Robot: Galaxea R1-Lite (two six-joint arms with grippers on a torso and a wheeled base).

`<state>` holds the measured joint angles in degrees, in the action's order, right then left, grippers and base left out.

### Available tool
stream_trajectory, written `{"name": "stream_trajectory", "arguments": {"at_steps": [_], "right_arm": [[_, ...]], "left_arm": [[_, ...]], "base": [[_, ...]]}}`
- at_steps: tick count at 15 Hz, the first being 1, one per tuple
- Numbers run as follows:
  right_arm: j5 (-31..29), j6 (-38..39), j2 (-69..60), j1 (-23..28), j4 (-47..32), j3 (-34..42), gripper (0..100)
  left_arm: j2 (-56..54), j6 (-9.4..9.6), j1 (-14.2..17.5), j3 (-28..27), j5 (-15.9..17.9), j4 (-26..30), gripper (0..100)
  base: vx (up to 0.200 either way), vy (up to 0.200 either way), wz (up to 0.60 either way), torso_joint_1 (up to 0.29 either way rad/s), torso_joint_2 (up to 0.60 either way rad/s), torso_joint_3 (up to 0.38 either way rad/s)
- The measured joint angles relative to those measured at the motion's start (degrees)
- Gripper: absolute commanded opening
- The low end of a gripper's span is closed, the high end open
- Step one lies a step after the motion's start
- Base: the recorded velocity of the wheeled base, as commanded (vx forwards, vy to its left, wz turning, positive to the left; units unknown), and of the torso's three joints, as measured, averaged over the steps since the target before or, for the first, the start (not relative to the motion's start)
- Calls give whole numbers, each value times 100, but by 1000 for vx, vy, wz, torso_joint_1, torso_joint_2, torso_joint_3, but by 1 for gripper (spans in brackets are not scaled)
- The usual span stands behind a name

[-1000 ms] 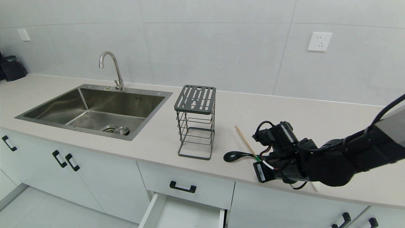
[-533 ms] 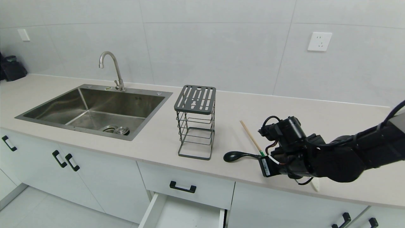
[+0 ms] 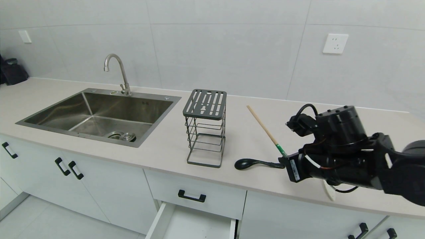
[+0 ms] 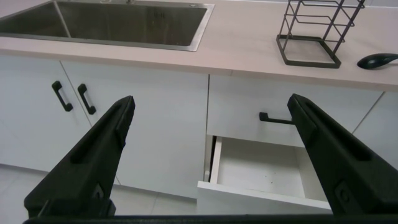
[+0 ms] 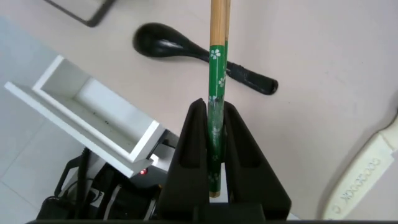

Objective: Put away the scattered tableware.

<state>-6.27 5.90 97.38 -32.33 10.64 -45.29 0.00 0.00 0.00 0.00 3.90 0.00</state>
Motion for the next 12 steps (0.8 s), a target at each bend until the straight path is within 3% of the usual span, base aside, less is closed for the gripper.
{"name": "stream_trajectory", "arguments": {"at_steps": [5, 12], "right_arm": [[145, -319, -1020, 133, -2, 656, 0], [779, -1200, -1493, 133, 5, 666, 0]], "left_arm": [[0, 2, 0, 0, 0, 0, 100], [0, 2, 0, 0, -2, 0, 100]], "base": [[0, 0, 0, 0, 0, 0], [0, 0, 0, 0, 0, 0]]}}
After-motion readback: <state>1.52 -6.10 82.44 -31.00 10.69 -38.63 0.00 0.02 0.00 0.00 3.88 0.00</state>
